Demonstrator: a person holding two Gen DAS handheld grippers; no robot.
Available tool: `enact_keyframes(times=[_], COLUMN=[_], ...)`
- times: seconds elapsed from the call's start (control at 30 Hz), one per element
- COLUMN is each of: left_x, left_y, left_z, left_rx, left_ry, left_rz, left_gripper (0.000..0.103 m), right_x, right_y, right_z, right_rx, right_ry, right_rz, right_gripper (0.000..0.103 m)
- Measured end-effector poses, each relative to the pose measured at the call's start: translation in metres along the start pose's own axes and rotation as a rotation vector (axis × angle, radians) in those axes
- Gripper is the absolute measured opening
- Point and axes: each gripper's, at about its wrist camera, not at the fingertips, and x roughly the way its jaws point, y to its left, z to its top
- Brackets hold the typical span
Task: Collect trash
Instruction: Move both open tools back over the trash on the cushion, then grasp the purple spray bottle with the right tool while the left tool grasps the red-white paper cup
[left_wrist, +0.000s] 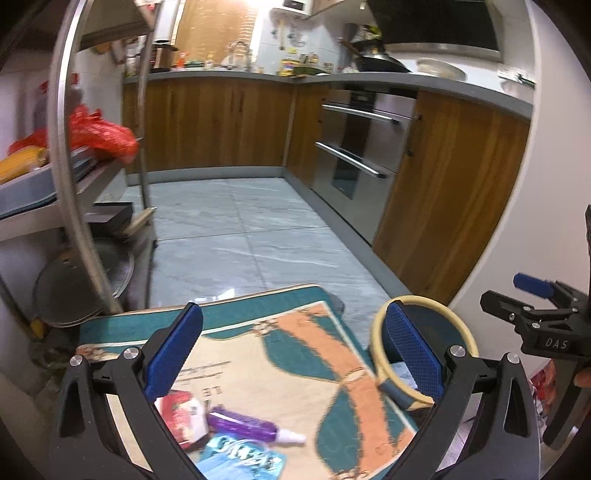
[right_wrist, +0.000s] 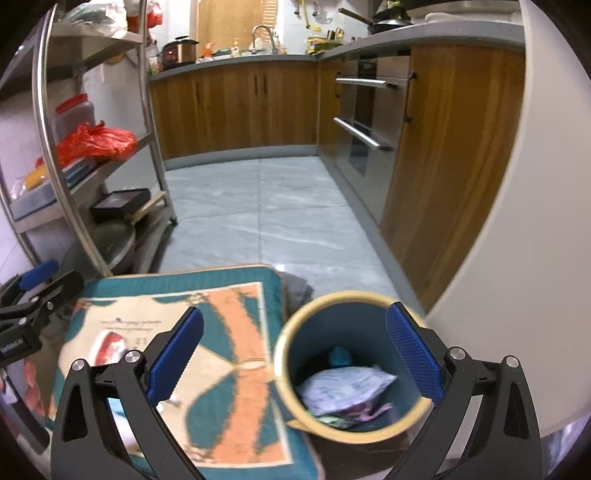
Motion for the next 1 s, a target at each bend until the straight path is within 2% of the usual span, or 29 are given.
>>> enact_keyframes(times=[0.23, 0.4, 0.5, 0.63, 0.73, 0.77, 0.9, 1.0], left_x=[-0.016, -0.019, -0.012, 0.007, 0.021, 0.024, 0.028, 0.033], left_y=[0.051, 0.093, 0.121, 0.166, 0.182, 0.188, 0.202, 0.198], left_z=[-0.012, -0.031, -0.049, -0.079, -0.094, -0.098, -0.103, -0.101], left_rx=[-0.021, -0.025, -0.037, -0.158, -0.163, -0.172, -0.228, -0.206], left_ry=[0.012, 0.062, 0.118, 0.232, 0.309, 0.334, 0.351, 0.356], left_rz=[0.101, 0.186, 0.247, 0.273, 0.327, 0.349, 0.359, 0.348], left_gripper=[0.097, 0.097, 0.097, 0.097, 0.097, 0.097, 0.097, 0.097], right_x=[0.026, 0.052, 0.066, 0.090, 0.118, 0.124, 0.141, 0.152], right_y=[0.047, 0.096, 0.125, 0.146, 0.159, 0.163, 0.196, 0.203], right_z=[-0.002, -0.002, -0.005, -0.022, -0.044, -0.050, -0.074, -0.089], right_rx=[0.080, 0.048, 0.007, 0.033, 0.063, 0.041, -0.263, -0.321], right_ry=[0.045, 0.118, 0.152, 0.218, 0.316, 0.330, 0.351, 0.408], right_rz=[0.114, 0.151, 0.158, 0.153, 0.183, 0.178, 0.158, 0.219], right_gripper=[0.098, 0.098, 0.098, 0.098, 0.095, 0.095, 0.077, 0.067])
